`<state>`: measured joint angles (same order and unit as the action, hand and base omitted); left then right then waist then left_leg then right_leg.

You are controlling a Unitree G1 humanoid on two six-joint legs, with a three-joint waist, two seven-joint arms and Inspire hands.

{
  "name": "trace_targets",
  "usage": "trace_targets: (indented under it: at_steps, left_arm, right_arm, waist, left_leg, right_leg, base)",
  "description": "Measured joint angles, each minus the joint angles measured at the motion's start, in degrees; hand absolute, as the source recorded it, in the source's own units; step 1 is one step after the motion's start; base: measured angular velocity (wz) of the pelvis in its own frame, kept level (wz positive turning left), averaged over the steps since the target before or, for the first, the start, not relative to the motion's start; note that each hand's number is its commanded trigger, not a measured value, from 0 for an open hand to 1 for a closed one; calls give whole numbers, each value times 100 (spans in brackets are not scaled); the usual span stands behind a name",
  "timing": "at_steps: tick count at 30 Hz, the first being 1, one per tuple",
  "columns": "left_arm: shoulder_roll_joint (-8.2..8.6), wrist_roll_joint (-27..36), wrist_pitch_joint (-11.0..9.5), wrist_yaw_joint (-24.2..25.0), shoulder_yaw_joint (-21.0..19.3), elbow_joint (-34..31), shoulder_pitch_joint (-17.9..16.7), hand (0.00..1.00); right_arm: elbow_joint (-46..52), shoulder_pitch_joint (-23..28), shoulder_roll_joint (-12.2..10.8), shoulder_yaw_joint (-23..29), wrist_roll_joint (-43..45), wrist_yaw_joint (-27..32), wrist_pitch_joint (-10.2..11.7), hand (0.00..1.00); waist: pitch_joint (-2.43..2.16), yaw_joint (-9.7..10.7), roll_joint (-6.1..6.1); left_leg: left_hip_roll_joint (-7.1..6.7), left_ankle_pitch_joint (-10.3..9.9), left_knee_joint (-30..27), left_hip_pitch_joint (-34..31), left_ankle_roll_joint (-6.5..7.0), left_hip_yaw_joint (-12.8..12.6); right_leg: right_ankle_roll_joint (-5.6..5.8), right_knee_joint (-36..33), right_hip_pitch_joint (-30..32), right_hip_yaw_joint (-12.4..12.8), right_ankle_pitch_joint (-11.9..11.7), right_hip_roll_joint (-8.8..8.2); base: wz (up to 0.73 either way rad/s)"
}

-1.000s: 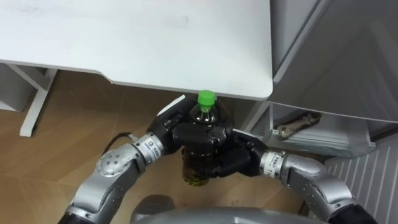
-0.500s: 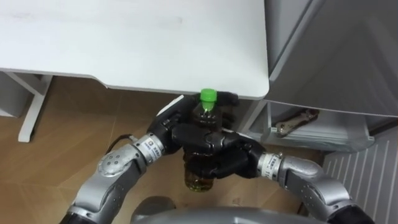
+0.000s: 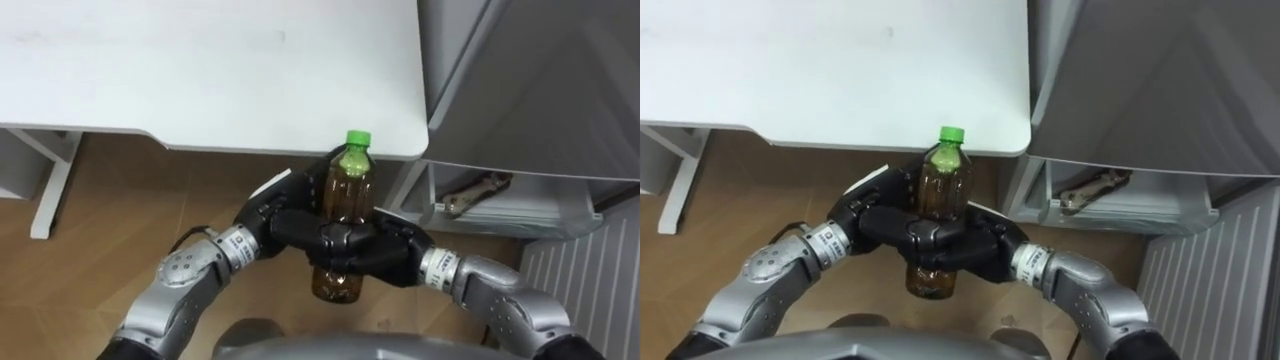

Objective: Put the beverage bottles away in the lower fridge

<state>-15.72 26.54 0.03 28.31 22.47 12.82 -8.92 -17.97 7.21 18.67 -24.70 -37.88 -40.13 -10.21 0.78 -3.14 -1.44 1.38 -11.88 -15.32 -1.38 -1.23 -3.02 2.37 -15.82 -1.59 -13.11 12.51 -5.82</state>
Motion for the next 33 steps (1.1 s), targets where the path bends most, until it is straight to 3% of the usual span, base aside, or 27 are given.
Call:
trace_targets:
  at_steps: [2, 7, 9, 13, 18, 23, 29, 33]
  left_arm:
    - [0, 7, -3, 27, 0, 46, -47, 0]
    - [116, 17, -404, 147, -45, 576, -46, 0]
    - [167, 10, -445, 167, -142, 771, -32, 0]
    - [179, 3, -237, 194, -302, 1250, -57, 0]
    - [174, -43, -118, 122, -584, 2065, -91, 0]
    - [-49, -518, 159, -195, -776, 2514, -484, 0]
    - [-62, -1051, 211, -598, -1060, 2662, -561, 0]
    - [-59, -1050, 214, -777, -1095, 2871, -492, 0]
  right_arm:
    - [0, 35, -5, 0, 0, 8, -7, 100]
    - [-111, 143, -6, 41, -36, 59, -6, 100]
    - [-257, 160, -19, 158, -37, 122, -7, 100]
    - [-386, 289, 44, 305, -33, 503, -27, 100]
    - [-477, 495, 142, 438, -115, 787, -114, 100]
    - [-605, 540, 123, 1196, -1011, 1307, -101, 100]
    - [-1150, 264, 59, 1694, -2356, 1887, 124, 100]
    - [-1645, 57, 60, 1708, -2563, 2186, 302, 100]
  waist:
    - [0, -3, -7]
    - [-10, -23, -41]
    - [-14, -21, -47]
    - [-20, -20, -46]
    - [-44, -25, -14]
    - [-63, 118, -38]
    - [-61, 150, -104]
    - [-59, 151, -95]
  left_leg:
    - [-2, 0, 6, 55, 0, -3]
    - [-1, 1, 67, 136, 1, -62]
    - [-1, 1, 58, 163, 1, -65]
    - [2, 0, 89, 186, 1, -93]
    - [9, 0, 108, 216, 1, -167]
    - [10, 1, 113, 216, 2, -189]
    - [73, 1, 72, -9, 1, -243]
    - [98, 7, 72, -108, -9, -287]
  right_leg:
    - [5, 3, -53, 5, 3, 0]
    - [8, 32, -91, 35, 3, 2]
    - [8, 36, -113, 34, 2, 1]
    - [9, 54, -123, 42, 2, 3]
    - [15, 88, -130, 106, -4, 15]
    - [17, 103, -121, 130, -7, 16]
    - [-12, 104, 124, 200, -92, 74]
    - [-32, 100, 249, 234, -111, 95]
  base:
    - [-4]
    - [-5]
    - [0]
    - [-3]
    - [-7]
    - [0]
    - [-6]
    - [-8]
